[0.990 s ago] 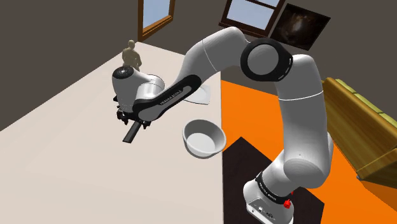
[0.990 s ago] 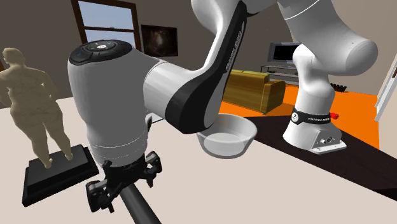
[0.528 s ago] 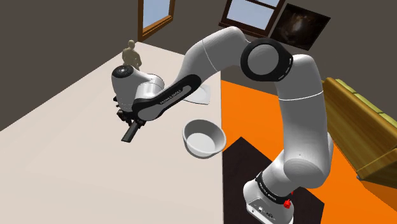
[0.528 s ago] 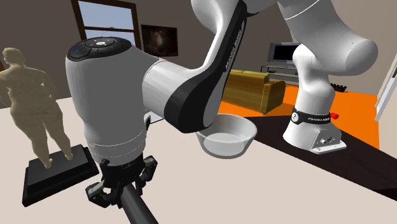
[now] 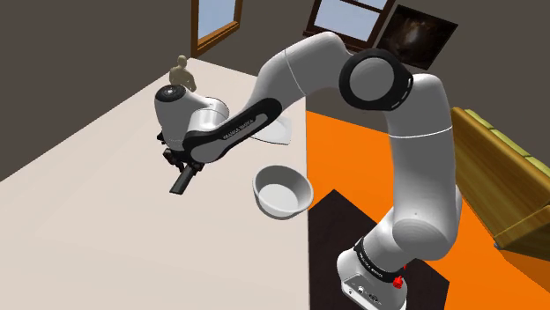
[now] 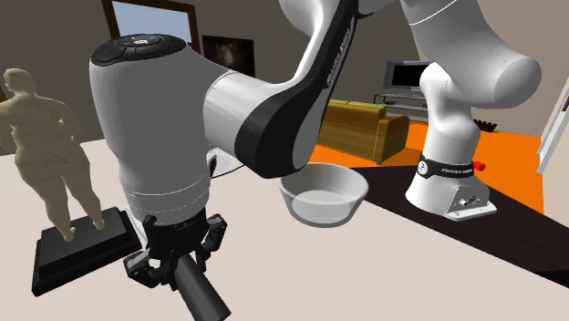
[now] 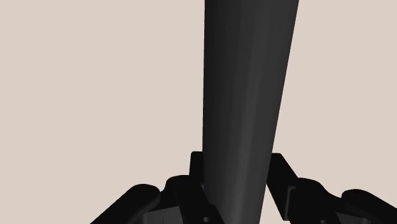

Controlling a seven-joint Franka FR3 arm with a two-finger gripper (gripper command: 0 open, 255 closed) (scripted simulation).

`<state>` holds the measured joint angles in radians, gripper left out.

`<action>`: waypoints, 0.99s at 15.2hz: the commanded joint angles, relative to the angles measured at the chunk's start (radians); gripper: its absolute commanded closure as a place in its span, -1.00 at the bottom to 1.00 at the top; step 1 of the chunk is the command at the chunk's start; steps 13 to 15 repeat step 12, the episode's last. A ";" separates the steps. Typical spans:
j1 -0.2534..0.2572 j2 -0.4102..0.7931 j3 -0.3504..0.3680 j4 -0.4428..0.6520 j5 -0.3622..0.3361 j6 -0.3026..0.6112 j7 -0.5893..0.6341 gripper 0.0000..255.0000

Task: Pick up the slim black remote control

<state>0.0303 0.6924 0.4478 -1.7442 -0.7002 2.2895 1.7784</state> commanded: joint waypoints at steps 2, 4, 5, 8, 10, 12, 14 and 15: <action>-0.010 -0.028 0.013 -0.003 0.019 -0.023 -0.017 1.00; -0.016 -0.046 0.022 -0.004 0.031 -0.037 -0.027 1.00; -0.019 -0.055 0.026 -0.005 0.037 -0.045 -0.032 1.00; -0.027 -0.081 0.039 -0.005 0.055 -0.067 -0.047 1.00; -0.032 -0.098 0.047 -0.004 0.067 -0.083 -0.057 1.00; -0.032 -0.099 0.047 -0.004 0.068 -0.084 -0.058 1.00; -0.032 -0.099 0.047 -0.004 0.068 -0.084 -0.058 1.00; -0.032 -0.099 0.047 -0.004 0.068 -0.084 -0.058 1.00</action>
